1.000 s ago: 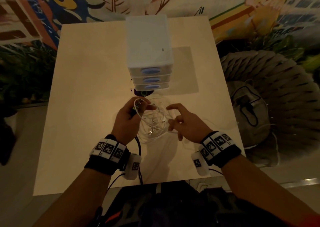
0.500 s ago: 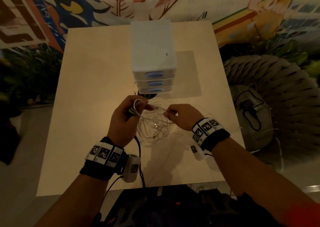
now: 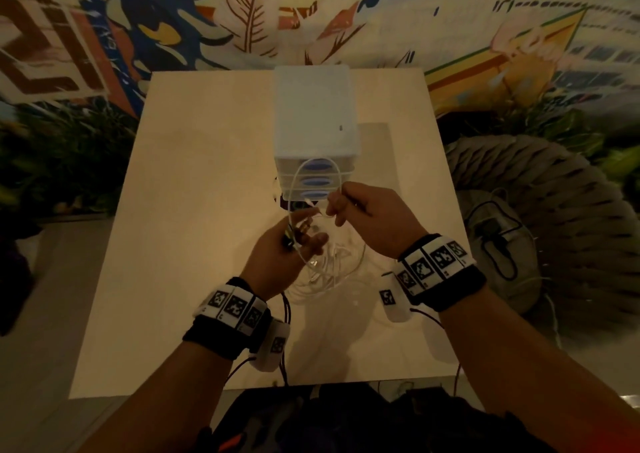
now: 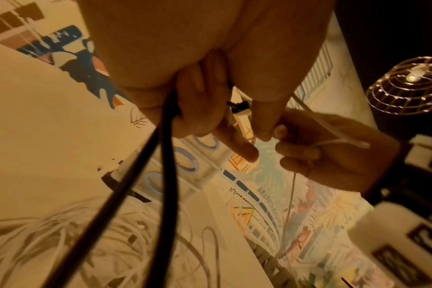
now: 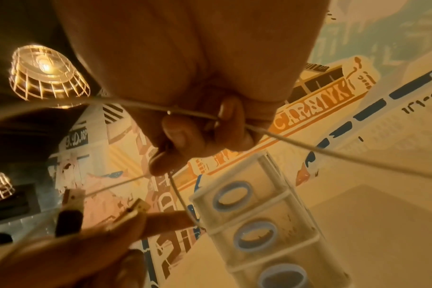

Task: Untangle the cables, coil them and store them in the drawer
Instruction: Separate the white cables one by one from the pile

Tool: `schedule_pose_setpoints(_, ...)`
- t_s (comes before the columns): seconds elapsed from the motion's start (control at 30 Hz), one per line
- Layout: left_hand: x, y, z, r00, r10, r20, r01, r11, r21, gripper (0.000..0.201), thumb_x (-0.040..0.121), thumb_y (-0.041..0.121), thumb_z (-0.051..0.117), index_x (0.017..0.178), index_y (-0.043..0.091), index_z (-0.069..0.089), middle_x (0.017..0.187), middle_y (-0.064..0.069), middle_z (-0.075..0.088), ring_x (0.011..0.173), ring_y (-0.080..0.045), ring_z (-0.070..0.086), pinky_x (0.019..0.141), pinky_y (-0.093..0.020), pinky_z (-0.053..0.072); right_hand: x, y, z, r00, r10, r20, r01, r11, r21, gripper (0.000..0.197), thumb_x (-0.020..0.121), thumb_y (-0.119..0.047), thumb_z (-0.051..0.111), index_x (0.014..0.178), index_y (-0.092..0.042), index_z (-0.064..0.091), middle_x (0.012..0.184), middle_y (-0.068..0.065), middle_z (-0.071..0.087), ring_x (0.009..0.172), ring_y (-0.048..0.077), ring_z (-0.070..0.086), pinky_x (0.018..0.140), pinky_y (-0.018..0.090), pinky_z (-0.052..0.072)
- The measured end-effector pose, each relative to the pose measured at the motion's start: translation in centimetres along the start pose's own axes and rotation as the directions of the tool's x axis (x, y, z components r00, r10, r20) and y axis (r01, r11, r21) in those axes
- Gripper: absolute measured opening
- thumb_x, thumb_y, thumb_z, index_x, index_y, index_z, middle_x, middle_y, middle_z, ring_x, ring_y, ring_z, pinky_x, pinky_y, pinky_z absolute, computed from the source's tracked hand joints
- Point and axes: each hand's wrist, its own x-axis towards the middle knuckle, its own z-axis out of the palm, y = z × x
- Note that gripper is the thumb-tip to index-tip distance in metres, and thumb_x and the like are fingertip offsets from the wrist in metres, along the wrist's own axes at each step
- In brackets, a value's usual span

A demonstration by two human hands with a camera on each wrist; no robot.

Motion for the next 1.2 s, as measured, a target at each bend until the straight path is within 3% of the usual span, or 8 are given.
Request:
schedule_pose_setpoints(0.17,-0.1,0.8,1.0,0.992,0.086,0.091,-0.094,0.991,0.091,0.031,0.093,0.043,0.067,0.117,0.058,0.054,0.083,0.020,0.072,0.083,-0.004,0.071,0.083,-0.031,0.054,-0.6,-2.0,-1.6,0.995,-0.067,0.069,0.065,0.998,0.025,0.031,0.104,-0.037,0.047,0.090,-0.021,0.069,0.073,-0.012,0.069,0.076,0.003,0.066,0.079,0.030,0.053)
schedule_pose_setpoints(0.43,0.1,1.7,-1.7,0.983,-0.020,-0.182,-0.002,0.993,-0.118,0.025,0.096,0.023,0.054,0.077,0.025,0.070,0.068,0.007,0.070,0.068,-0.012,0.067,0.074,-0.036,0.052,-2.6,-2.3,-5.1,0.998,-0.044,0.044,0.043,0.999,0.025,0.032,0.099,-0.055,0.044,0.099,-0.034,0.069,0.063,-0.004,0.065,0.058,0.006,0.060,0.064,0.025,0.050)
schedule_pose_setpoints(0.5,0.2,1.6,-3.5,0.944,-0.087,-0.319,0.042,0.989,-0.145,0.041,0.102,0.031,0.052,0.068,0.016,0.068,0.071,0.001,0.071,0.069,-0.037,0.062,0.068,-0.050,0.050,-3.5,-1.3,-6.6,0.998,-0.026,0.048,0.027,0.999,-0.017,0.040,0.093,-0.065,0.046,0.091,-0.034,0.071,0.061,0.001,0.062,0.056,0.010,0.057,0.066,0.032,0.049)
schedule_pose_setpoints(0.67,-1.3,3.1,-6.1,0.965,-0.067,-0.255,0.016,0.980,-0.198,0.034,0.094,0.040,0.064,0.071,0.016,0.068,0.070,-0.014,0.064,0.044,-0.017,0.032,0.049,-0.026,0.027,-5.5,0.7,-9.0,1.000,-0.007,0.024,0.009,0.996,-0.087,0.024,0.095,-0.044,0.060,0.079,-0.029,0.069,0.059,-0.006,0.058,0.052,0.005,0.046,0.061,0.029,0.041)
schedule_pose_setpoints(0.83,-3.2,7.2,-2.1,0.987,0.156,-0.042,-0.161,0.969,-0.186,0.045,0.085,0.035,0.078,0.083,-0.005,0.058,0.066,0.001,0.062,0.053,-0.005,0.052,0.055,-0.014,0.042,-5.4,-1.4,-6.7,0.993,-0.071,0.099,0.086,0.984,-0.156,0.030,0.104,-0.037,0.047,0.078,-0.039,0.061,0.075,-0.012,0.066,0.072,0.004,0.061,0.070,0.030,0.045)
schedule_pose_setpoints(0.93,-3.7,8.3,0.2,0.977,0.190,0.096,-0.179,0.977,-0.119,0.050,0.074,0.056,0.079,0.092,0.012,0.062,0.085,-0.008,0.068,0.079,-0.019,0.065,0.072,-0.030,0.052,-5.1,-2.7,-4.4,0.974,-0.134,0.184,0.170,0.965,-0.199,0.026,0.102,-0.037,0.043,0.087,-0.036,0.064,0.090,-0.012,0.068,0.084,0.012,0.063,0.076,0.032,0.046)
schedule_pose_setpoints(1.03,-4.2,8.9,1.1,0.977,0.206,0.049,-0.203,0.977,-0.068,0.026,0.073,0.057,0.081,0.084,0.041,0.063,0.084,0.020,0.070,0.079,0.002,0.065,0.070,-0.016,0.047,-5.5,-3.4,-3.9,0.952,-0.191,0.240,0.249,0.937,-0.243,0.036,0.097,-0.040,0.039,0.113,-0.021,0.065,0.107,0.003,0.070,0.093,0.024,0.065,0.079,0.038,0.052)
schedule_pose_setpoints(1.2,-4.6,8.8,2.3,0.935,0.308,-0.174,-0.276,0.943,0.186,0.047,0.086,0.071,0.056,0.084,0.024,0.061,0.075,0.005,0.063,0.072,-0.016,0.062,0.063,-0.040,0.048,-6.3,-4.5,-3.6,0.943,-0.151,0.295,0.277,0.849,-0.451,0.030,0.104,-0.031,0.039,0.101,-0.015,0.064,0.095,0.004,0.067,0.082,0.024,0.061,0.072,0.037,0.050)
